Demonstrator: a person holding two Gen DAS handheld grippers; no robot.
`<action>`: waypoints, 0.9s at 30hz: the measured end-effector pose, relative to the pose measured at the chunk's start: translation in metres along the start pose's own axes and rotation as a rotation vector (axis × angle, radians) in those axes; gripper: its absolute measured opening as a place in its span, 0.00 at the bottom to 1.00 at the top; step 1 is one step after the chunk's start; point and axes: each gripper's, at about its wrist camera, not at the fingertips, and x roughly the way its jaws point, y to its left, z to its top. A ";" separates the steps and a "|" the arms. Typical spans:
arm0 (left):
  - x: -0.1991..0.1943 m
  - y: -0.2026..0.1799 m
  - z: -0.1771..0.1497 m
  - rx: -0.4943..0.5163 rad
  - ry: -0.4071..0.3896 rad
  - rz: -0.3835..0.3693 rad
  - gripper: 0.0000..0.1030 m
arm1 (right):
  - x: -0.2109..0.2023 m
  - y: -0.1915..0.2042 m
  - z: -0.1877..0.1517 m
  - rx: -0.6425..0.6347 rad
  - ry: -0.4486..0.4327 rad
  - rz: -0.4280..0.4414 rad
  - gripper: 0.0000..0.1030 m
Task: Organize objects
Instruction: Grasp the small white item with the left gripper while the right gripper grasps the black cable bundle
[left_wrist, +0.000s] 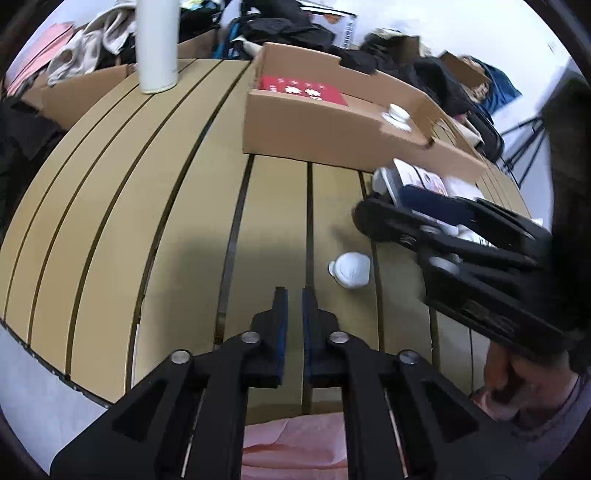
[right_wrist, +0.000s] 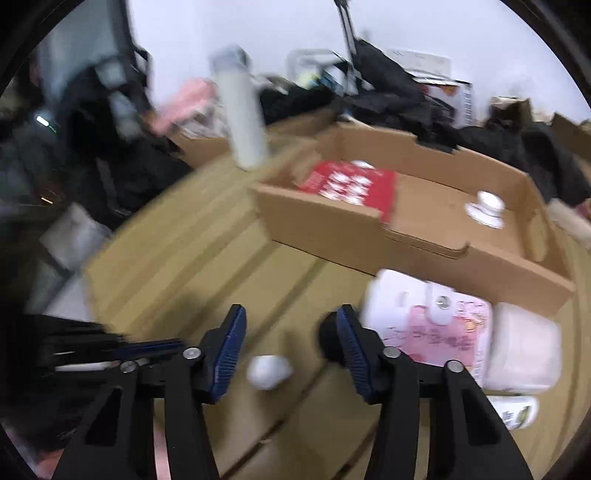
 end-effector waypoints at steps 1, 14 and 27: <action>0.001 -0.001 -0.001 0.008 -0.002 -0.005 0.19 | 0.005 -0.003 -0.001 0.003 0.028 -0.004 0.48; 0.046 -0.040 0.016 0.144 0.024 -0.070 0.35 | 0.012 -0.034 -0.002 0.084 0.094 -0.037 0.32; -0.013 -0.054 -0.007 0.166 -0.043 0.026 0.23 | -0.123 -0.048 -0.040 0.178 -0.079 -0.001 0.32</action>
